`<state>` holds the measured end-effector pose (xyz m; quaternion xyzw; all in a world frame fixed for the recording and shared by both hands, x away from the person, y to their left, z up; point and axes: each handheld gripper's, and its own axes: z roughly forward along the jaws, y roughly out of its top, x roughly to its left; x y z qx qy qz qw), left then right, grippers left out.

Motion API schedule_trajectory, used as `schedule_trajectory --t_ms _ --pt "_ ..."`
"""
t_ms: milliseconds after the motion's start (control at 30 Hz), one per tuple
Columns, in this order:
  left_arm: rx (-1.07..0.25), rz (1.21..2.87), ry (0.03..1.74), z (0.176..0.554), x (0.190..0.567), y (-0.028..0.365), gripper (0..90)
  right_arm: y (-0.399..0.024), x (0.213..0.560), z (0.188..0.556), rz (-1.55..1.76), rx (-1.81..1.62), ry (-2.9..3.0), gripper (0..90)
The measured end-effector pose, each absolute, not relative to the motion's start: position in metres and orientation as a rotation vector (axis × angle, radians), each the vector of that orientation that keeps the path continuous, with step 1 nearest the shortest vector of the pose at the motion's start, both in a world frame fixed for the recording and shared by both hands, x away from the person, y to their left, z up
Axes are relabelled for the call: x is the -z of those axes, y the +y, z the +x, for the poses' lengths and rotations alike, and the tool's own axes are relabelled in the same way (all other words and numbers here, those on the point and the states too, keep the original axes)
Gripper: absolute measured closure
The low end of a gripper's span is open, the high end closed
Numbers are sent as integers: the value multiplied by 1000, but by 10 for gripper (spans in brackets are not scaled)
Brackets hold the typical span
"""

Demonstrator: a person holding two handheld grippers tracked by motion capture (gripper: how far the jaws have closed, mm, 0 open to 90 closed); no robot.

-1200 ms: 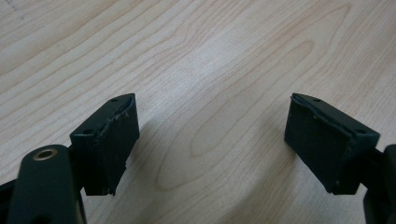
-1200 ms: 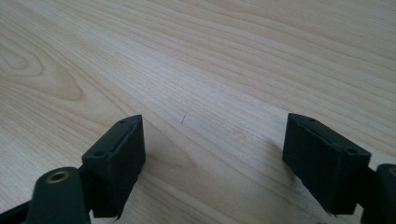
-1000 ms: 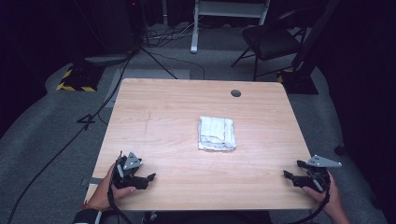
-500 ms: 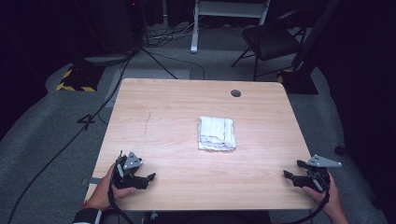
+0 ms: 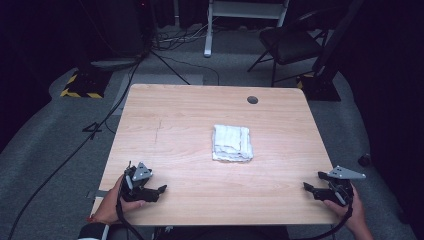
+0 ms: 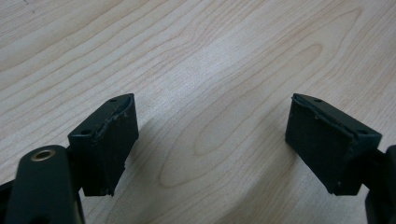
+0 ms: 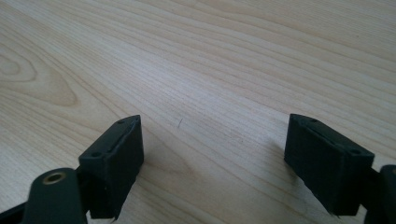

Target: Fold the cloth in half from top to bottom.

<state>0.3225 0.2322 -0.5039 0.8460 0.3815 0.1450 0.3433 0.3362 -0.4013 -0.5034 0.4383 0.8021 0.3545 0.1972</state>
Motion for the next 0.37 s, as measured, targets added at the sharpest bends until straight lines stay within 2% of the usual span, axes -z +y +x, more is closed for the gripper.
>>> schedule_trajectory --t_ms 367 --pt "-382 2203 988 325 503 232 173 -401 503 336 1227 -992 2244 200"
